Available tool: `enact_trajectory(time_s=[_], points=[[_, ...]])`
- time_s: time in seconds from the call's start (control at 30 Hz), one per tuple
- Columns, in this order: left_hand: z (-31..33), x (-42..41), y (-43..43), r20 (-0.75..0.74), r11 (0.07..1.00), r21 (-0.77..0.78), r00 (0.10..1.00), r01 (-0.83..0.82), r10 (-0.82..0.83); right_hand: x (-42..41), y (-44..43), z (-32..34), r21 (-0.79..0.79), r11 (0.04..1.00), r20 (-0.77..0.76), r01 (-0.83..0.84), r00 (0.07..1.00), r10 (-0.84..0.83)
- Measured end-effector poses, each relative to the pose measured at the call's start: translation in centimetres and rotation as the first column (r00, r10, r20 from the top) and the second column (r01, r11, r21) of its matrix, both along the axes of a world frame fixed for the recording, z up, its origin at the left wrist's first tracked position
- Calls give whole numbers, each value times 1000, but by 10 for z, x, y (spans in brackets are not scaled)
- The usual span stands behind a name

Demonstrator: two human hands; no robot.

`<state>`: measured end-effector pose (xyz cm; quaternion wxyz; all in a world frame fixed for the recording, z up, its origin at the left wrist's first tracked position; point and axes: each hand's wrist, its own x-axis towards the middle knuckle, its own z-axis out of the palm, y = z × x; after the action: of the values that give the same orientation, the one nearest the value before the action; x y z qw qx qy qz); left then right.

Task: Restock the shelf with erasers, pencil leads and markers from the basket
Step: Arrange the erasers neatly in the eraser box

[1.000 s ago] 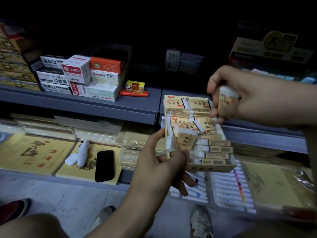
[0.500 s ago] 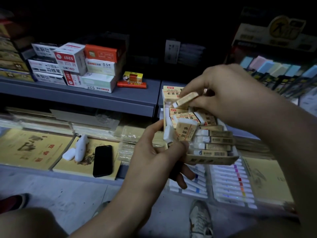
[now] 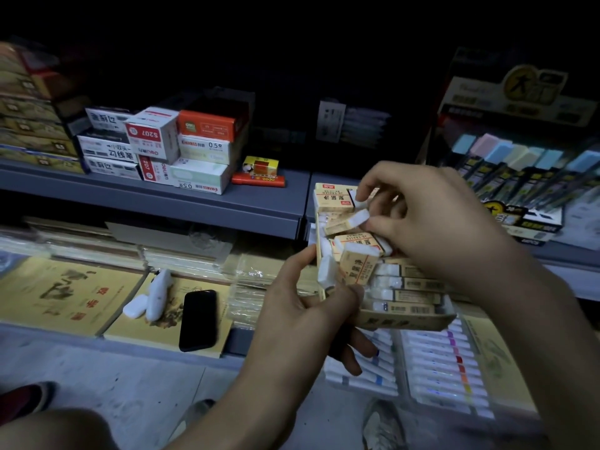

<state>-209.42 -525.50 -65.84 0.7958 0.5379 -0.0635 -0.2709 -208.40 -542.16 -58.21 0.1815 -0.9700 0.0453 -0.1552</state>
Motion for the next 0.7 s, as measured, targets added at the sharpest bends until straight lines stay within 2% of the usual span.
enact_trajectory(time_s=[0.13,0.27,0.37,0.57,0.7], points=[[0,0,0,9,1000,7,1000,3,-3,-1,-7,4,58,996,18,74,997,-75],[-1,1,0,7,1000,9,1000,9,-9,-3,-18,9,-49,996,-172,78,981,-85],[-2,2,0,-2,1000,10,1000,5,-5,-4,-19,11,-50,997,-317,62,945,-75],[0,0,-1,1,1000,13,1000,-5,5,-4,-21,16,-75,997,-421,-3,907,-29],[-1,0,-1,22,999,32,1000,-18,17,-5,-20,18,-29,1000,-501,-6,866,-10]])
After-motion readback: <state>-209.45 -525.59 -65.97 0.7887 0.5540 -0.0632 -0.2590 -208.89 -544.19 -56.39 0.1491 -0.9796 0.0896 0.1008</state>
